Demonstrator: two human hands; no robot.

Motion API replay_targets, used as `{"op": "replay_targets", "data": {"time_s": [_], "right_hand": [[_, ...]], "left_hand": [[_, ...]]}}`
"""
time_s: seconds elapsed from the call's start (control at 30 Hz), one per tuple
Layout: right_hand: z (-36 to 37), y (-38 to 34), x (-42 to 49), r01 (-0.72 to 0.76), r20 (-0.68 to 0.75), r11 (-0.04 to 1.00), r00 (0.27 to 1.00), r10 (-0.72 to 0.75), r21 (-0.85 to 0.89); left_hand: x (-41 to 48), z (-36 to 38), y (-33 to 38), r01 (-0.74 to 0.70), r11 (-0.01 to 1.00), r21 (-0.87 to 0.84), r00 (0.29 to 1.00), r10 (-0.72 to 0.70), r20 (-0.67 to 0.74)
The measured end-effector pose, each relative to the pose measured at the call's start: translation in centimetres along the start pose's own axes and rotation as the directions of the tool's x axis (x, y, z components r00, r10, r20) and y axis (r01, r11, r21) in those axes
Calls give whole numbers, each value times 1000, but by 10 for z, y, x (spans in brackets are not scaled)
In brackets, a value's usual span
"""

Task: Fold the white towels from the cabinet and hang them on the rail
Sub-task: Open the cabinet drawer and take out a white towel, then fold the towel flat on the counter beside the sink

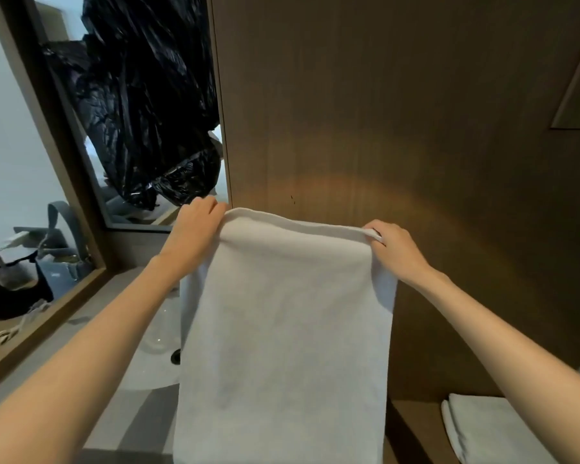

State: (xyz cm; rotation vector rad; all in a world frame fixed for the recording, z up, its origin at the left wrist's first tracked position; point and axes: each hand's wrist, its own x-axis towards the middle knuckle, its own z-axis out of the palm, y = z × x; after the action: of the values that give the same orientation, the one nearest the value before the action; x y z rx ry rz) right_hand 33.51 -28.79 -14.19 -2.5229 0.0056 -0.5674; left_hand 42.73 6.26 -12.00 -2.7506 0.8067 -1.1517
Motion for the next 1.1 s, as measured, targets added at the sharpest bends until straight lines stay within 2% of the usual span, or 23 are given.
{"op": "replay_targets", "data": {"time_s": [0.13,0.2,0.37,0.57,0.73,0.8,0.93,1.0,1.1], "right_hand": [[7,5,16,5,168,988,985,21,-153],[12,5,27,53,197,963,980,0,-265],[14,0,70,89,33,918,996,-83,-387],[9,-13,130,-13,-210,864,972,-109,-504],[19,-14,144,-111,-303,829,950,-73,-549],[29,-6,137,-119,-273,805,961,-55,-581],[49,12,110,-93,-174,822,985,-7,-562],[55,16,89,-58,-98,856,995,9,-513],[62,20,57,-46,-3,878,999,51,-476]], "left_hand": [[4,42,-12,-47,999,-8,996,48,72],[12,56,-18,-36,999,4,997,35,66],[59,80,-35,-4,1000,6,1000,4,-21],[123,96,-61,24,995,-101,987,-39,-153],[129,107,-54,84,960,-266,972,-138,-191],[120,119,-48,107,952,-286,968,-165,-187],[87,141,-41,50,936,-348,979,-116,-170],[64,143,-33,58,902,-428,989,-110,-99],[27,134,-15,153,851,-503,985,-173,7]]}}
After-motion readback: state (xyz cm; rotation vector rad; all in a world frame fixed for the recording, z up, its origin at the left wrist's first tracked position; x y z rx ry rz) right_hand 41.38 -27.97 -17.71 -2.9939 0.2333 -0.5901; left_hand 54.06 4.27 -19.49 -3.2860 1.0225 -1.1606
